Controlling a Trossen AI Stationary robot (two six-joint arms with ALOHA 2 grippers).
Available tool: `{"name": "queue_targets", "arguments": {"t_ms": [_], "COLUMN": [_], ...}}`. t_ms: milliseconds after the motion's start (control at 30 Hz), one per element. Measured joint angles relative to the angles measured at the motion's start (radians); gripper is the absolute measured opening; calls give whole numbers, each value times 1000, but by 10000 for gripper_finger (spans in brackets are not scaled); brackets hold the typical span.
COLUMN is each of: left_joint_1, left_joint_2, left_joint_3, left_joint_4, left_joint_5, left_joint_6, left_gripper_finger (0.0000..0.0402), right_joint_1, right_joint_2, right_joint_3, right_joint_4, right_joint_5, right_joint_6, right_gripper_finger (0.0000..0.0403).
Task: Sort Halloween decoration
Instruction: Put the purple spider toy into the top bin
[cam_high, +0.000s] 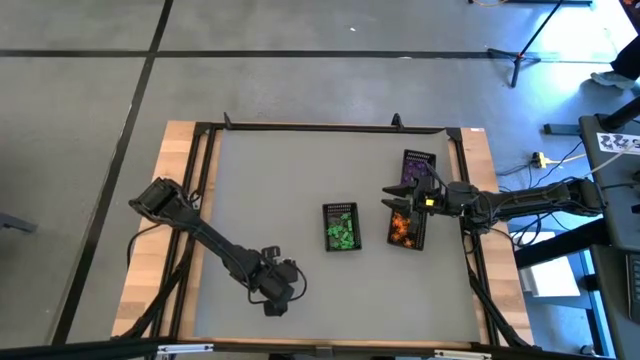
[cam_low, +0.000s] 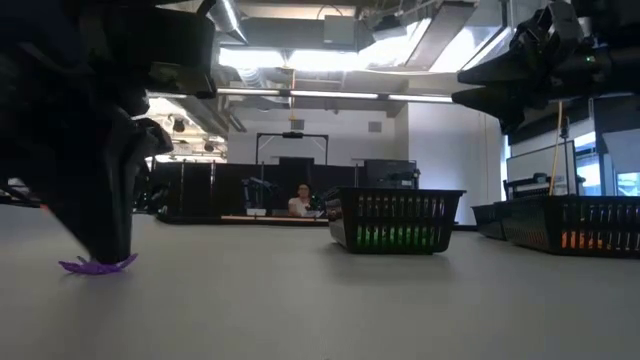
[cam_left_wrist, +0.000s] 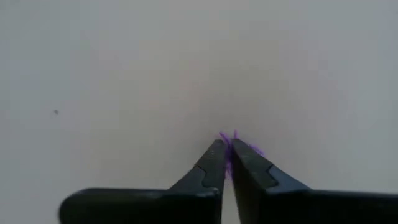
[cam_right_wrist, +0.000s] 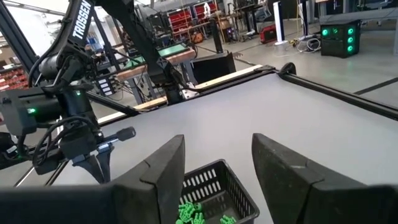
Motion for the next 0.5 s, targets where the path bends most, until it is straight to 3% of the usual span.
{"name": "queue_targets", "arguments": {"t_ms": [500], "left_joint_1": [43], "left_joint_2": [9], "left_joint_3": [195], "left_joint_4": [-176], "left_joint_5": [-123], "left_joint_6": [236], "left_gripper_finger": [0], "right_joint_1": [0], "right_joint_2": [0], "right_joint_3": [0], "right_joint_4": [0], "right_joint_5": [0], "right_joint_6": [0], "right_gripper_finger": [183]}}
